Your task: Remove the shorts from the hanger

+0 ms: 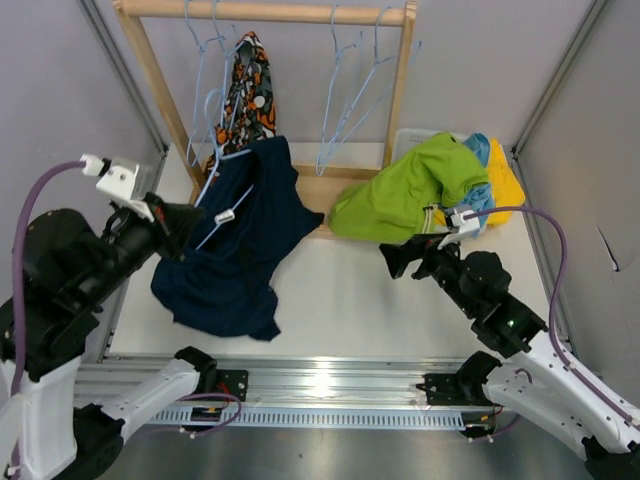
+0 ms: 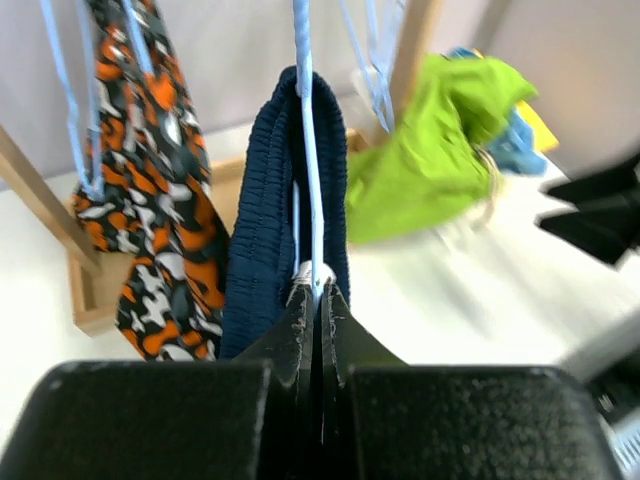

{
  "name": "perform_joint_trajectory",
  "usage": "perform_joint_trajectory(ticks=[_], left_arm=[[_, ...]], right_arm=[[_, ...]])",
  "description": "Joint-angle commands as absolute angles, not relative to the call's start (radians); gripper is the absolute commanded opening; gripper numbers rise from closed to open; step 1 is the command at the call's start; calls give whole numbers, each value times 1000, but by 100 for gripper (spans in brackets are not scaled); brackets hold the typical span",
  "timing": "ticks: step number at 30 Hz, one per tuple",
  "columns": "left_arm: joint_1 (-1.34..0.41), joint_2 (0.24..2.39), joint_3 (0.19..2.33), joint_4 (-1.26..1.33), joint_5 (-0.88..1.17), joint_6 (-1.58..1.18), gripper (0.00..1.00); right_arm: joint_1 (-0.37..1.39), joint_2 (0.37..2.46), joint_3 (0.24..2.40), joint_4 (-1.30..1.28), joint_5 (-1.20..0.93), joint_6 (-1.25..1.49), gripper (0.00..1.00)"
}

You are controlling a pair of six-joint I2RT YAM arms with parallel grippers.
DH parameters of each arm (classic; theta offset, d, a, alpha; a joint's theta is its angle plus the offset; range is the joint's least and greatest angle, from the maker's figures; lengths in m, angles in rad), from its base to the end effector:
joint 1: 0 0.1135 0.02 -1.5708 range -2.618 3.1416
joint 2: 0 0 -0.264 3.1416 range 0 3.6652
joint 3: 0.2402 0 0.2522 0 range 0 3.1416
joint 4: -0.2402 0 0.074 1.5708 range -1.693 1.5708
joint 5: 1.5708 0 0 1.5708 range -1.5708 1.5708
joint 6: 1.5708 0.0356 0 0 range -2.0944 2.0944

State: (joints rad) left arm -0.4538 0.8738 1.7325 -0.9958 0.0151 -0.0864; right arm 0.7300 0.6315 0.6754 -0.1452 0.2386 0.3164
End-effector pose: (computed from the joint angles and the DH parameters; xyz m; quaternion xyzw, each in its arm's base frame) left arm 0.0660 -0.0328 0.5256 0.1426 0.7403 -0.1808 0.6317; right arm 0.1226 0.0985 0.3291 -0.0732 0.7374 0.2561 0.6207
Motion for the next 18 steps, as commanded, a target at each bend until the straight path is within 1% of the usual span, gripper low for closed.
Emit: perform_joint_trajectory(ticks=[1, 2, 3, 5, 9, 12, 18], left_arm=[[-463, 848, 1721, -1011, 149, -97, 0], [-486, 816, 1717, -1005, 153, -107, 0], [-509, 804, 1718, -1002, 214, -113, 0], [-514, 779, 1703, -971, 280, -121, 0], [-518, 772, 1724, -942, 400, -149, 0], [-526, 770, 1759, -914, 468, -181, 0], [-529, 758, 1744, -890, 517, -210, 0]], right_arm=[[736, 710, 753, -16, -73, 233, 100], [735, 735, 764, -12, -116, 230, 100], [739, 759, 790, 23, -176, 233, 99], [750, 828, 811, 61, -213, 238, 99], [801, 903, 853, 118, -187, 199, 99], [804, 952, 893, 135, -167, 180, 100], [807, 1006, 910, 215, -135, 178, 100]])
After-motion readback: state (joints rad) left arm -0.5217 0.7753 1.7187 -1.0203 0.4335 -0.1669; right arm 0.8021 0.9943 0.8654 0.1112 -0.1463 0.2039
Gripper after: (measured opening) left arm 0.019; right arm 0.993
